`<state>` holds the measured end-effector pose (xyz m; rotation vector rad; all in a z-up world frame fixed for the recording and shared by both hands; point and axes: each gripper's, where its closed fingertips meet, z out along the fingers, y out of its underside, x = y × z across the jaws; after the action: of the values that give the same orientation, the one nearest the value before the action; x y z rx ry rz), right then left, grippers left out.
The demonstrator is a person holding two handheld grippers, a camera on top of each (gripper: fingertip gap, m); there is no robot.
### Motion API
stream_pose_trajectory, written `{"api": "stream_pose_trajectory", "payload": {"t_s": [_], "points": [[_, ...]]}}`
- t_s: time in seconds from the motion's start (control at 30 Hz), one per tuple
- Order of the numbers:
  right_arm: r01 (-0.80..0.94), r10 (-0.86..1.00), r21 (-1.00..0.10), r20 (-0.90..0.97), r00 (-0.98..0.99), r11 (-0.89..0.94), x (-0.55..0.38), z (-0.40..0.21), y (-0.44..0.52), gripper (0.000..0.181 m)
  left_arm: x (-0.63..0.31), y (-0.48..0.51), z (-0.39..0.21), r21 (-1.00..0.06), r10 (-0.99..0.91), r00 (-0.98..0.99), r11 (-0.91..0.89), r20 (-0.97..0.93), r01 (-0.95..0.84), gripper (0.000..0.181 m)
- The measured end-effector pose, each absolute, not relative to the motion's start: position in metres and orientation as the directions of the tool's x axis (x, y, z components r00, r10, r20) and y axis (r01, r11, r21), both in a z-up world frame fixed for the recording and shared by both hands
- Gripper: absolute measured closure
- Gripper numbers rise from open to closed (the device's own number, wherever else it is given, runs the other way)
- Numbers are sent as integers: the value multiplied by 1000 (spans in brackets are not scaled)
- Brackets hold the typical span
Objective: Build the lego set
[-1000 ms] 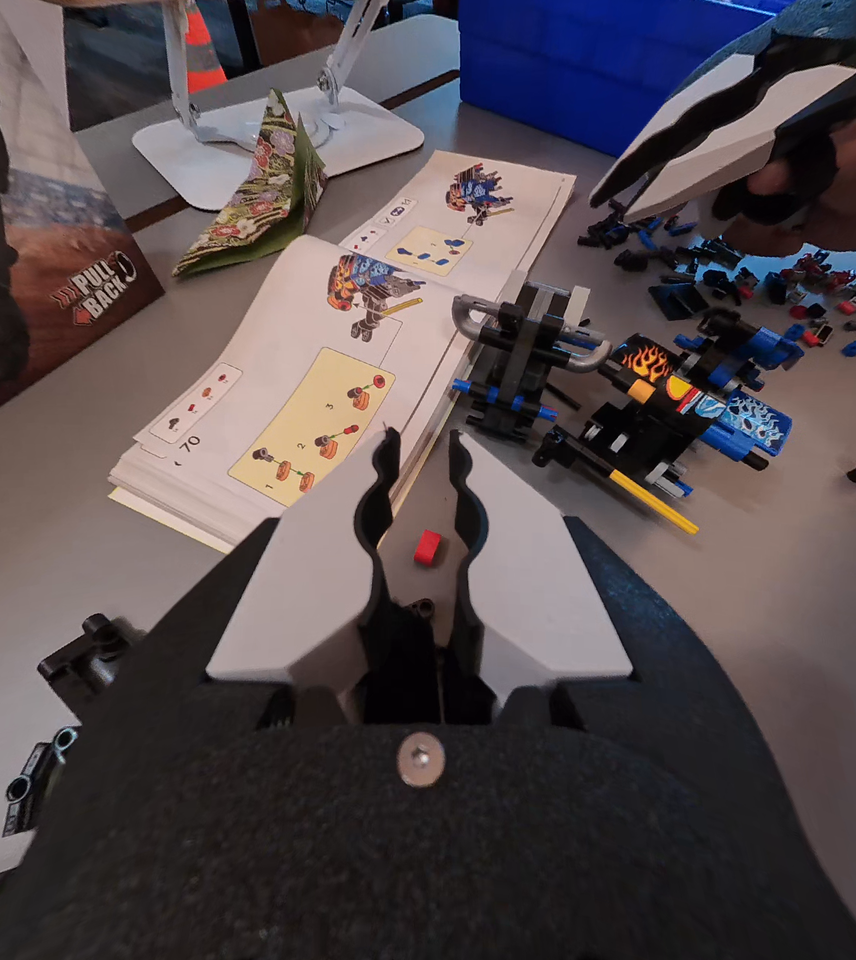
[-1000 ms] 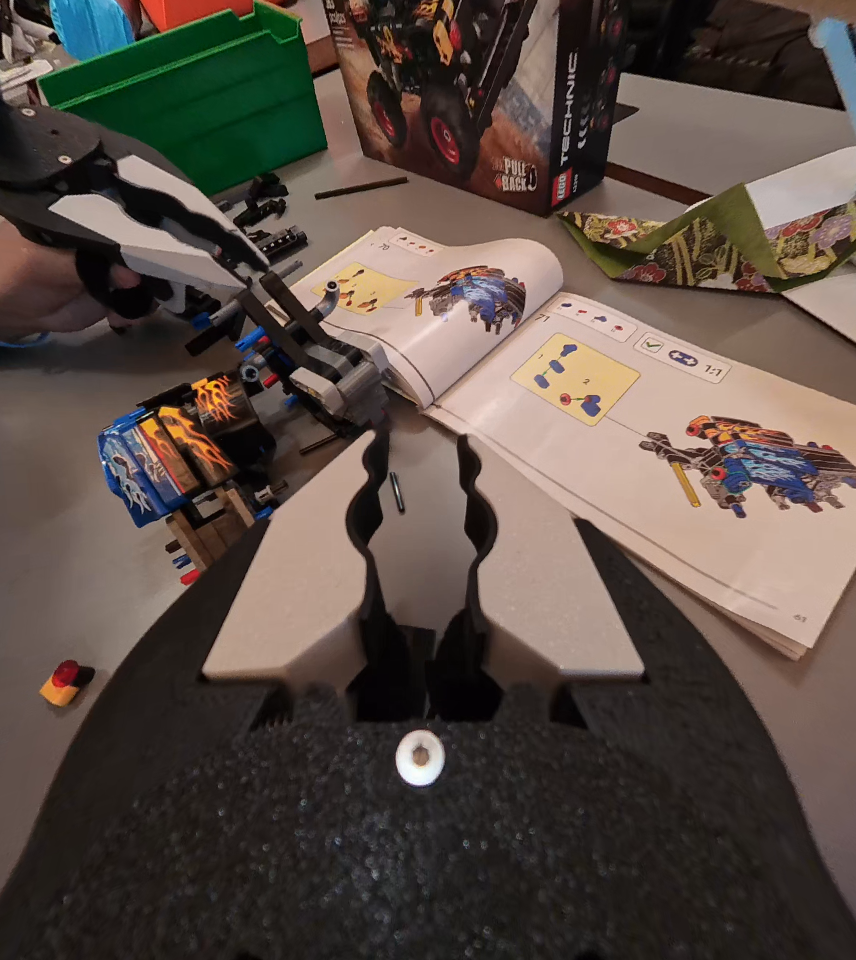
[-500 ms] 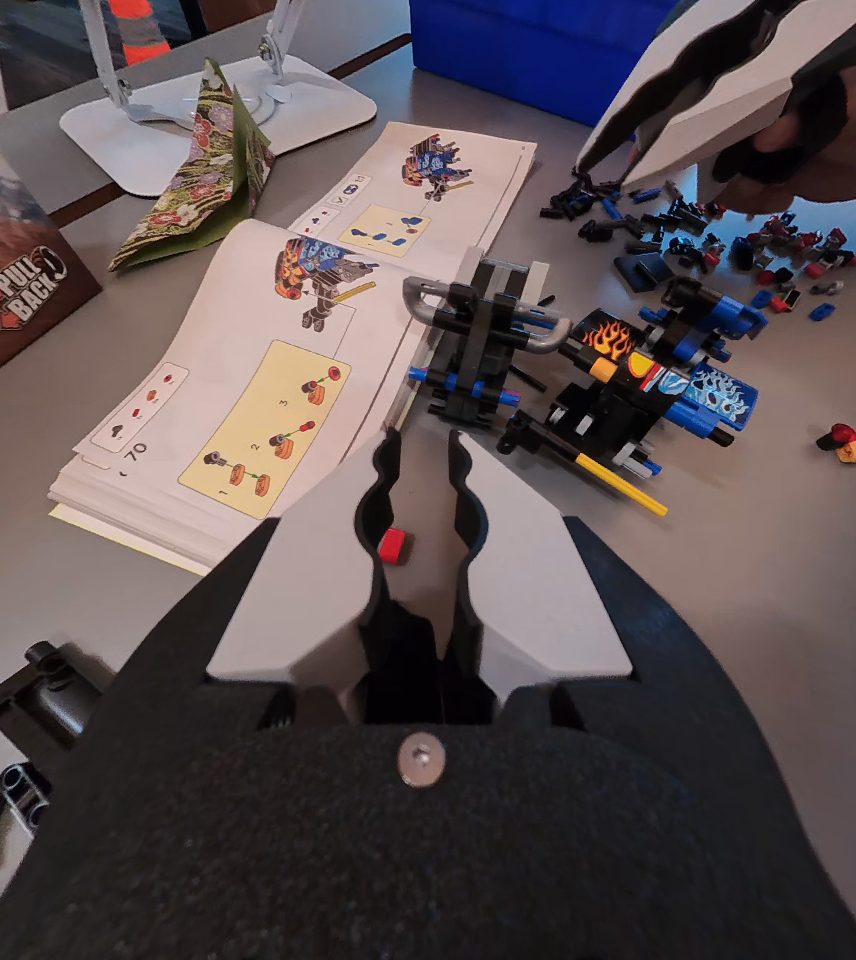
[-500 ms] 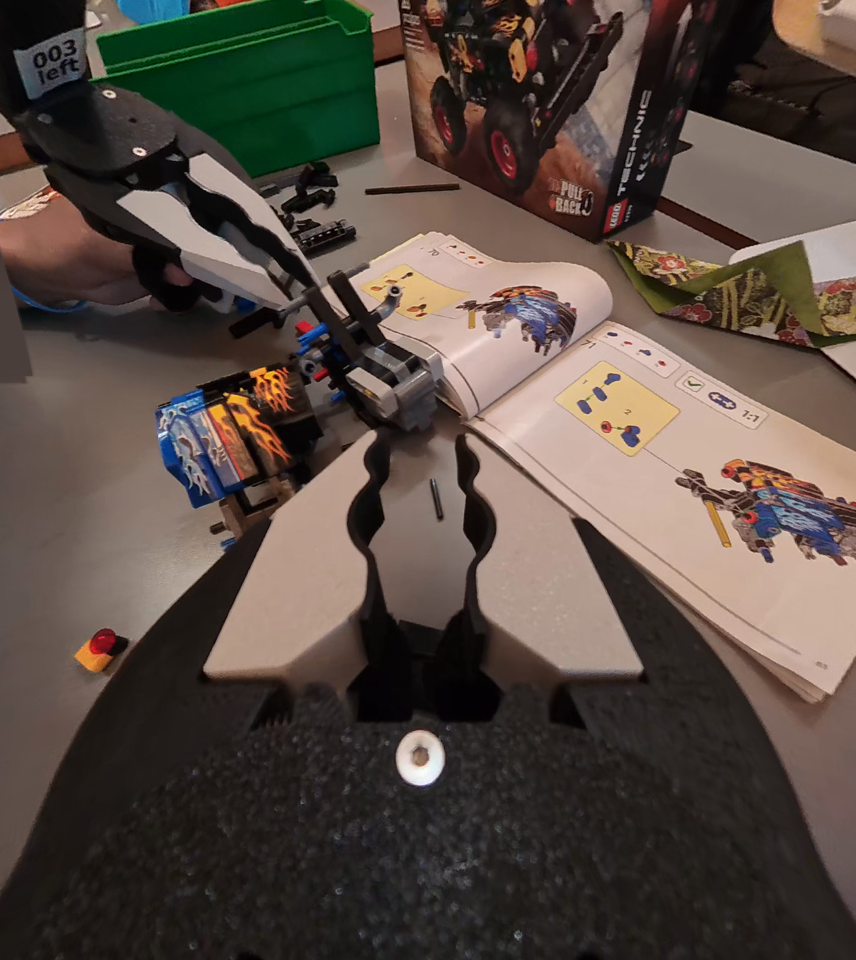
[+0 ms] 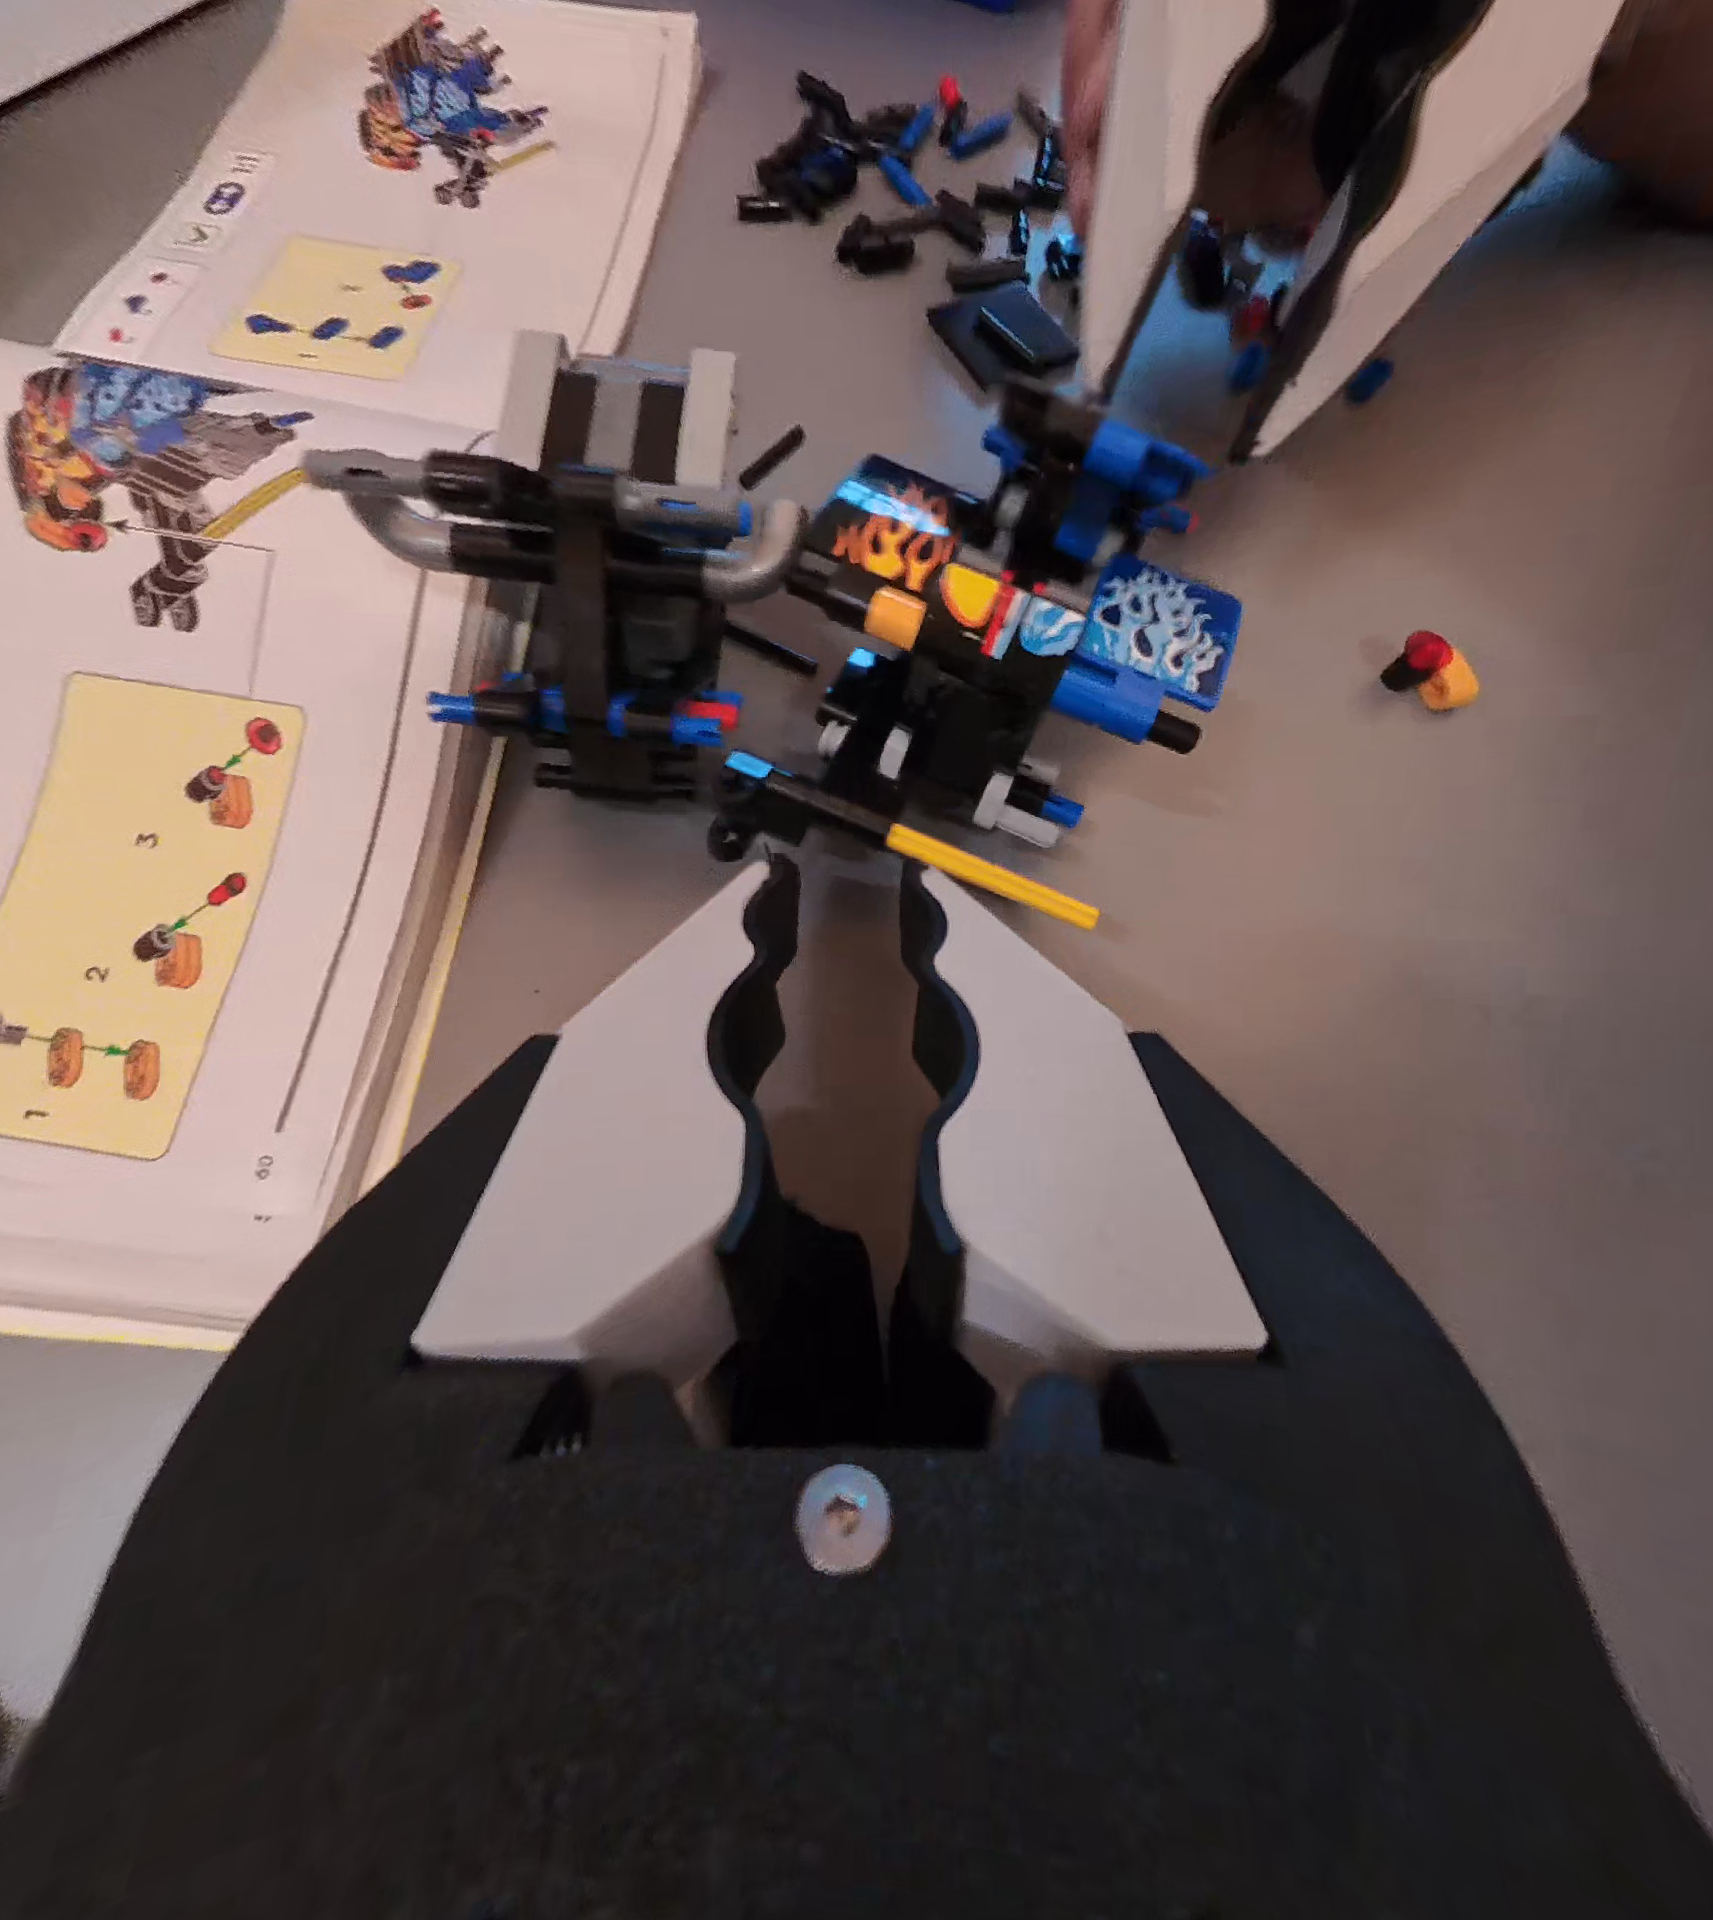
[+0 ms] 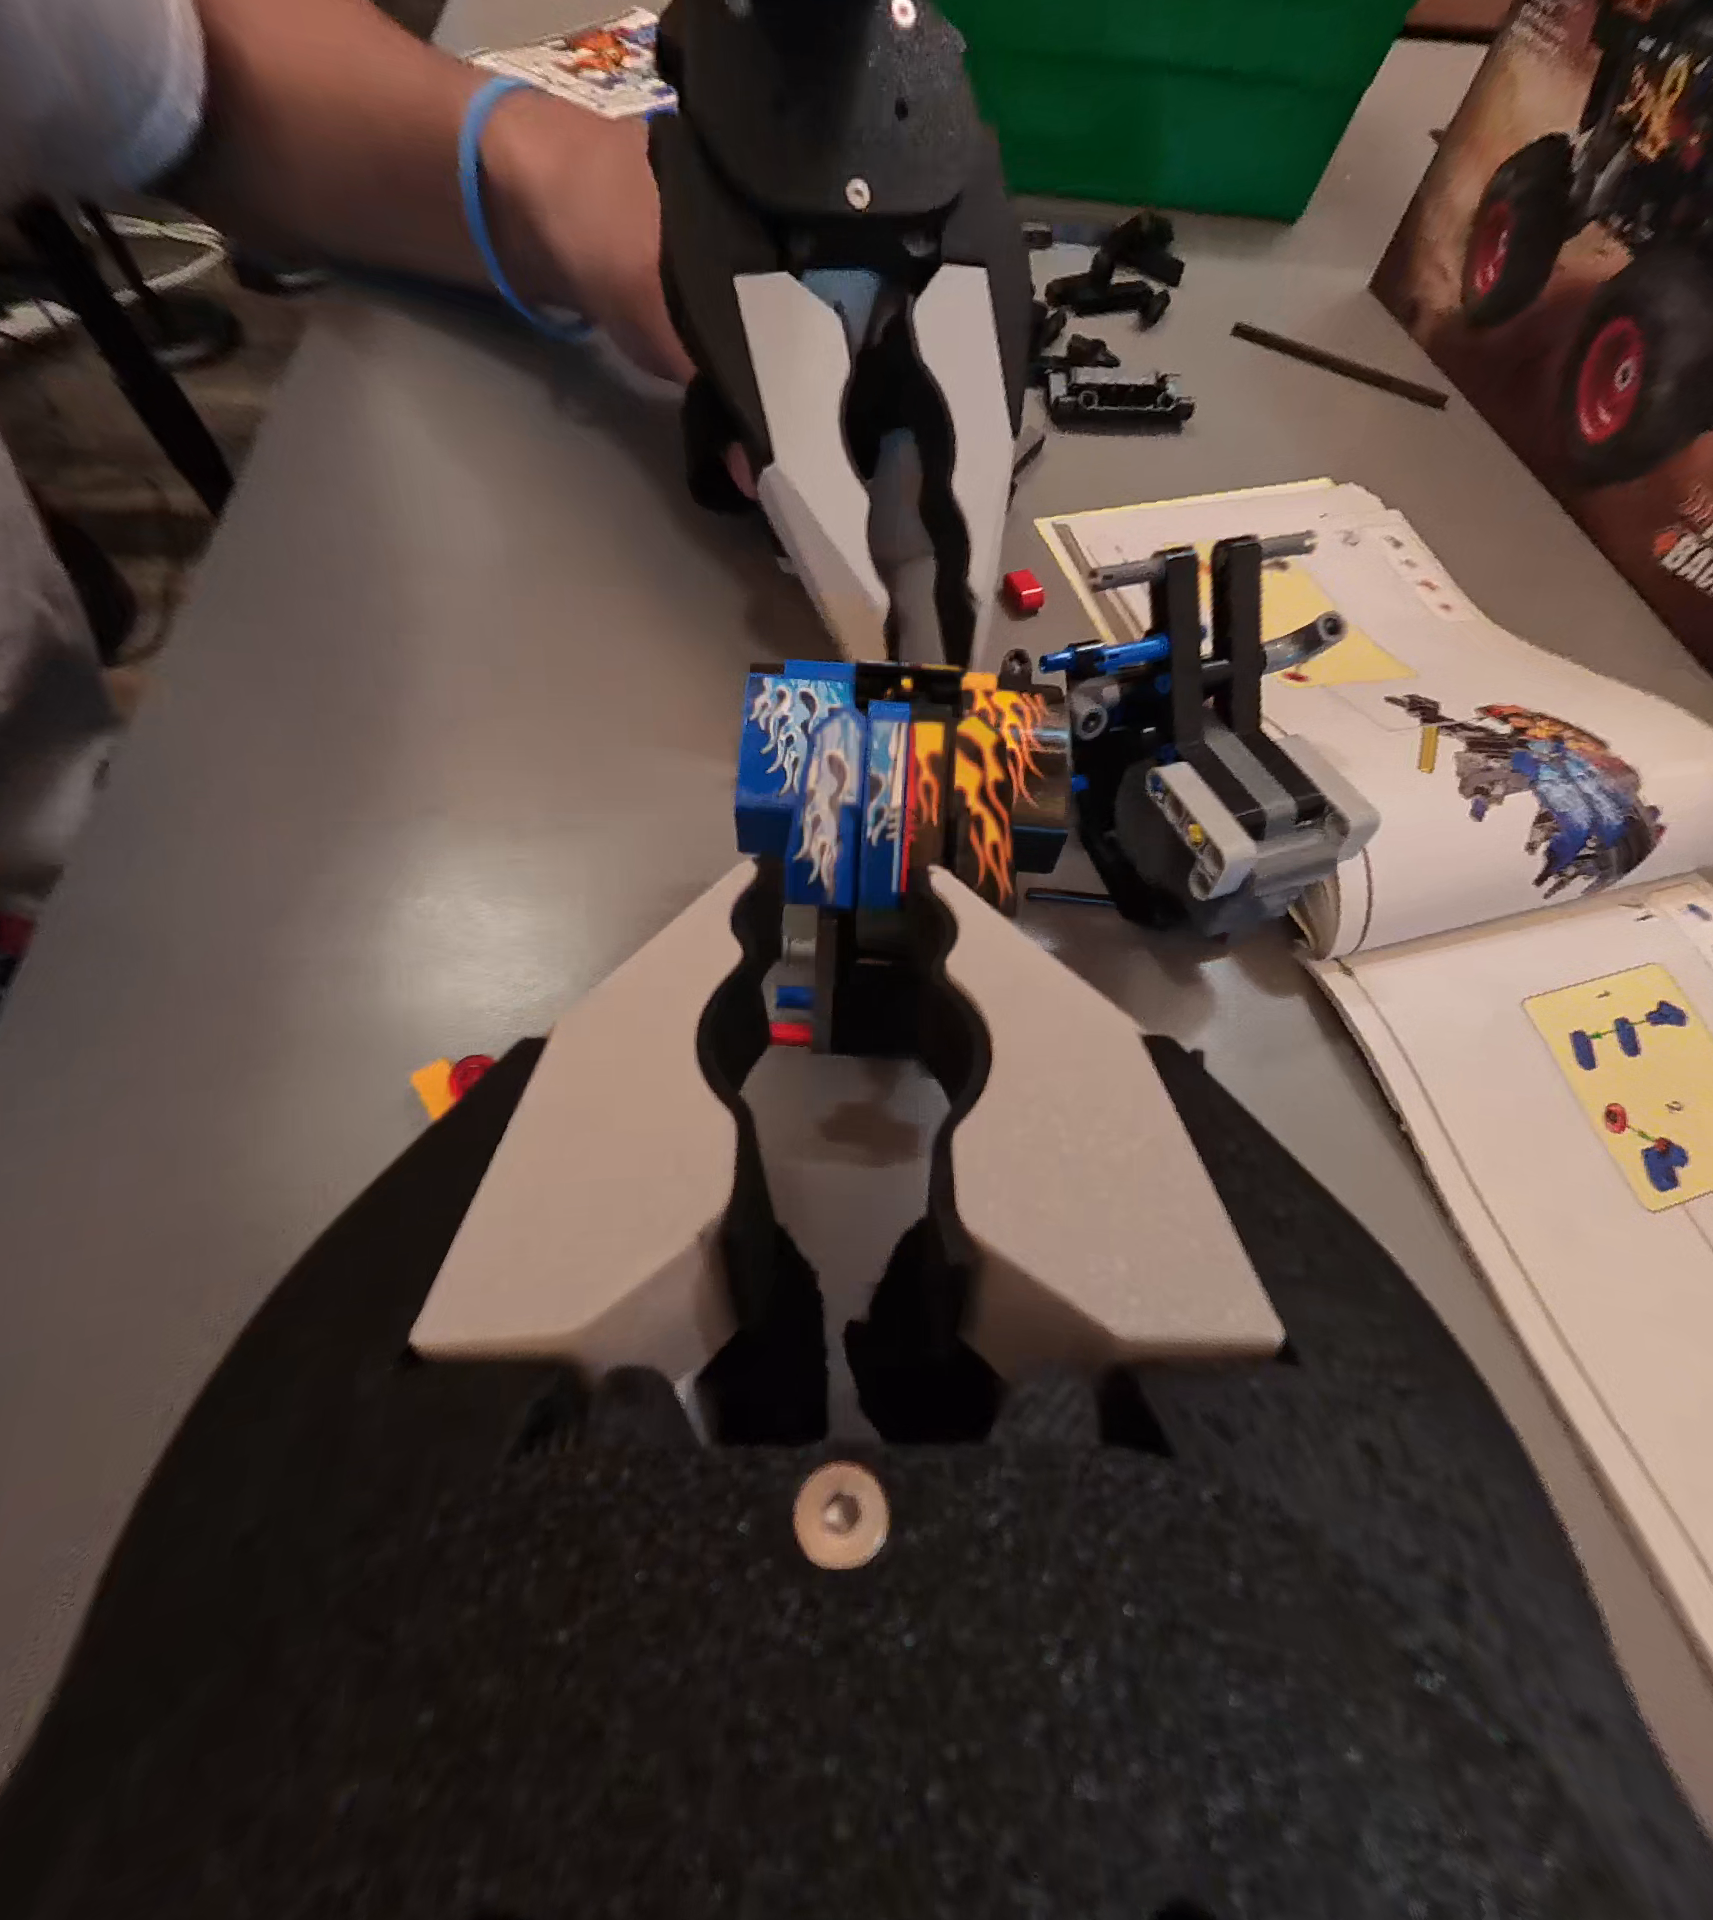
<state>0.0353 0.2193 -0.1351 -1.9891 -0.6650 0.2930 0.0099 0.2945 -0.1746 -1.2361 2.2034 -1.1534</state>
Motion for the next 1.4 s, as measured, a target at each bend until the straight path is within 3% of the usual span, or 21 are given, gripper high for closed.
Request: {"api": "stream_pose_trajectory", "payload": {"t_s": [0.2,0.4,0.63,0.8,1.0,1.17,1.4], "points": [[413,538,-847,189,822,-334,33,-140,224,157,2,279,-179,-782,-783,-622,390,-3,-487,176],[433,514,-841,227,827,-325,36,-137,224,157,-6,263,-182,-772,-734,-680,432,0,-466,170],[329,552,-862,70,831,-385,35,-136,217,149,-20,236,-182,-771,-646,-763,504,-37,-389,168],[226,560,-871,-66,826,-436,29,-134,218,134,-29,214,-178,-787,-599,-800,511,-37,-346,167],[180,489,-868,-81,869,-463,27,-131,229,127,-25,205,-177,-788,-615,-787,503,-39,-354,165],[233,364,-849,52,930,-475,31,-135,242,127,-19,193,-179,-783,-631,-774,507,-52,-361,161],[540,300,-750,453,840,-381,38,-138,247,145,-18,190,-174,-799,-629,-775,499,-68,-335,157]]}}
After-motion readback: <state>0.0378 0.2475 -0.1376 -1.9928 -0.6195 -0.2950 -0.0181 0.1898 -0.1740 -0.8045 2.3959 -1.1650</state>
